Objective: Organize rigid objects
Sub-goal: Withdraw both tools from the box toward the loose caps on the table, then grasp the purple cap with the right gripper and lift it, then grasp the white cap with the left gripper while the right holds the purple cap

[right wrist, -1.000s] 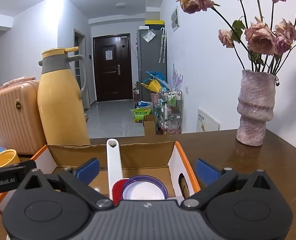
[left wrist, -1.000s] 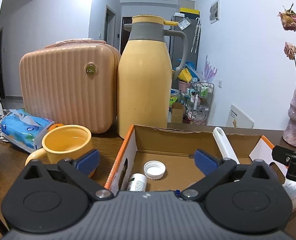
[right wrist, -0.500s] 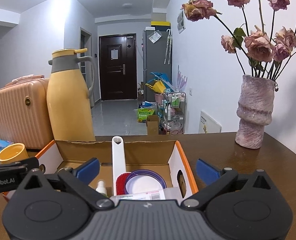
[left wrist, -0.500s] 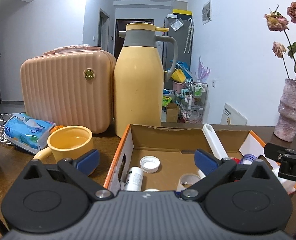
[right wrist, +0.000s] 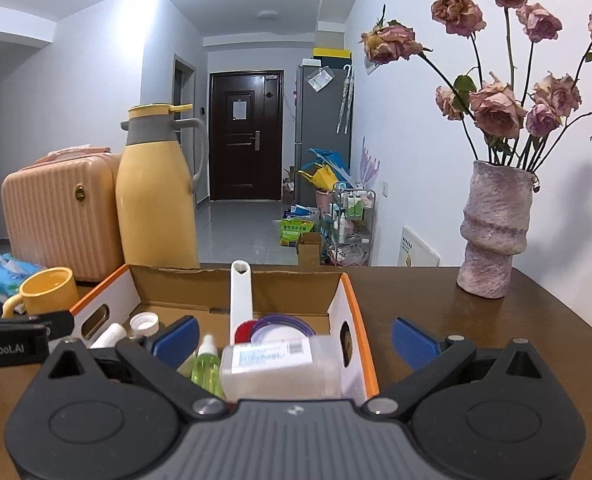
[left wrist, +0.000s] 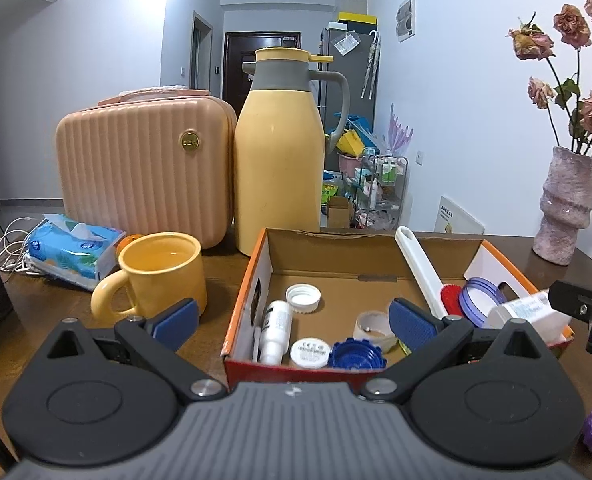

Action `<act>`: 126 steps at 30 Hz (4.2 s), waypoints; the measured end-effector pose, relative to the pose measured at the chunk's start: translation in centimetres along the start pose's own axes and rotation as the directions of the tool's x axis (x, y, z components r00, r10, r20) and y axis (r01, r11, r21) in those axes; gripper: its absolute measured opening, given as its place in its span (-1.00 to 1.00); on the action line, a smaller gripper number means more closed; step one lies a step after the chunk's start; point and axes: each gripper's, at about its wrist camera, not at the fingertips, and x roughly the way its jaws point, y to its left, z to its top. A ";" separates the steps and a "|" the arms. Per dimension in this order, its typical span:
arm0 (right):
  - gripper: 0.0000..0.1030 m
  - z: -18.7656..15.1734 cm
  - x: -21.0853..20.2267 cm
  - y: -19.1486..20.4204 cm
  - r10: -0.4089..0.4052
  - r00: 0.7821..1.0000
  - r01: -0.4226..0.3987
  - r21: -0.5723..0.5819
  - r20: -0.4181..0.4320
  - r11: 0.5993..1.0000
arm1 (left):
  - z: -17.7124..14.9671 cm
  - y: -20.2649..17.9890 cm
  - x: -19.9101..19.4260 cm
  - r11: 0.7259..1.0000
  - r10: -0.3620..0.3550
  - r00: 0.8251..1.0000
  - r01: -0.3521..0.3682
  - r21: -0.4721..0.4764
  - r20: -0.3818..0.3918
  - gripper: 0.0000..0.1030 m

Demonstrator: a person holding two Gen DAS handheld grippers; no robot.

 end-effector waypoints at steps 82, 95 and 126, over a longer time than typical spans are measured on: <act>0.03 -11.1 -3.9 -9.4 -0.078 0.983 0.101 0.133 -0.168 0.986 | -6.5 2.3 -0.6 0.998 0.054 0.976 -0.055 0.001 -0.210 1.00; 0.03 -11.1 -5.0 -8.7 -0.088 0.991 0.101 0.130 -0.104 0.986 | -6.4 2.6 3.6 0.993 0.109 0.963 -0.119 -0.025 -0.247 1.00; 0.03 -11.8 -6.6 -6.6 -0.084 0.995 0.089 0.113 -0.051 0.990 | -6.7 3.5 2.0 0.996 0.074 0.977 -0.084 -0.038 -0.199 -0.21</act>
